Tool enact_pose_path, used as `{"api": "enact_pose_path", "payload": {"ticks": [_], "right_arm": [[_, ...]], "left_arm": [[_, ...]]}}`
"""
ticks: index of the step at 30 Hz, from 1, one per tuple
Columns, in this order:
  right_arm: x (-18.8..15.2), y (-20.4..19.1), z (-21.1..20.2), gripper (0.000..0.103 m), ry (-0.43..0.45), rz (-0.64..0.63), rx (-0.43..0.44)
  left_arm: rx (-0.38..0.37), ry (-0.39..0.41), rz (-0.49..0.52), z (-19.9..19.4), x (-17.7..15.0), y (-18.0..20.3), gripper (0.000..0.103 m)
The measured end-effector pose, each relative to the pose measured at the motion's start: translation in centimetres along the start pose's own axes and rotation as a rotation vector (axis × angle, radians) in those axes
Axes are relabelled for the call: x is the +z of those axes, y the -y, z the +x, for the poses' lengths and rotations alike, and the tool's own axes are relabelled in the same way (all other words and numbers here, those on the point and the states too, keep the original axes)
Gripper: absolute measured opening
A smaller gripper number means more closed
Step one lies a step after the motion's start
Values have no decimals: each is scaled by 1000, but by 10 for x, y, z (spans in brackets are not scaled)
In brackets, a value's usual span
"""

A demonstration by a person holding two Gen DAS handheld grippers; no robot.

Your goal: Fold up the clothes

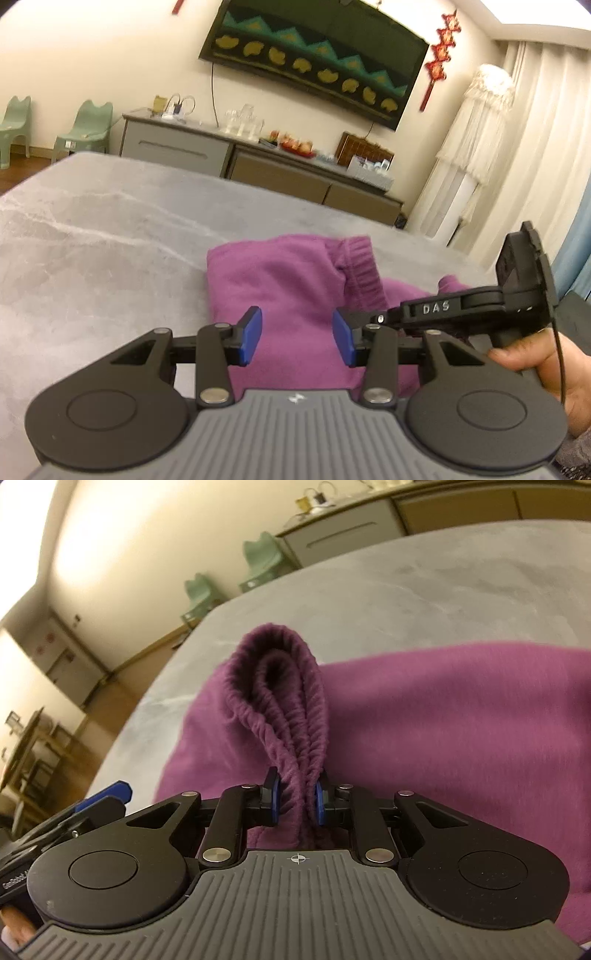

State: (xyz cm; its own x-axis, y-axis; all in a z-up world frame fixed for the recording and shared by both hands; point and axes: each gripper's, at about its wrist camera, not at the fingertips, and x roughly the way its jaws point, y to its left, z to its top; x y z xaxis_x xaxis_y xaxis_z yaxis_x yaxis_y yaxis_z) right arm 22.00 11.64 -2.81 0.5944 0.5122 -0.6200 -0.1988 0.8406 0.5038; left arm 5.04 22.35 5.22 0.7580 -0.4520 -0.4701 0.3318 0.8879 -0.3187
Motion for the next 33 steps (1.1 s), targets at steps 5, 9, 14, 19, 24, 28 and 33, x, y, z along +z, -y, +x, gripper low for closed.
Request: {"api": "enact_pose_path", "payload": {"ticks": [5,9,14,19,24,28,33], "right_arm": [[4,6,-9,21,18,26,24],[7,4,-14,50,32,-5,-88],[10,-40,-49,52,266,-224,-235],[19,-64,-25,35,246,-359,-136],[32,-15,28,30,97,-271,-195],[42,-15,10,39,62,-223,-181],[3,-20,-41,40,144,-218,-103]], "left_arm": [[35,-72,36,20,-8,5,42],[69,-108,62,26,-11,8,42],[25,-41,83,11,-3,18,44],[51,-100,116,29,-9,18,44],[80,-149,131,43,-13,14,44],[69,-140,91,37,-8,10,44],[85,-118,58,32,0,7,47]]}}
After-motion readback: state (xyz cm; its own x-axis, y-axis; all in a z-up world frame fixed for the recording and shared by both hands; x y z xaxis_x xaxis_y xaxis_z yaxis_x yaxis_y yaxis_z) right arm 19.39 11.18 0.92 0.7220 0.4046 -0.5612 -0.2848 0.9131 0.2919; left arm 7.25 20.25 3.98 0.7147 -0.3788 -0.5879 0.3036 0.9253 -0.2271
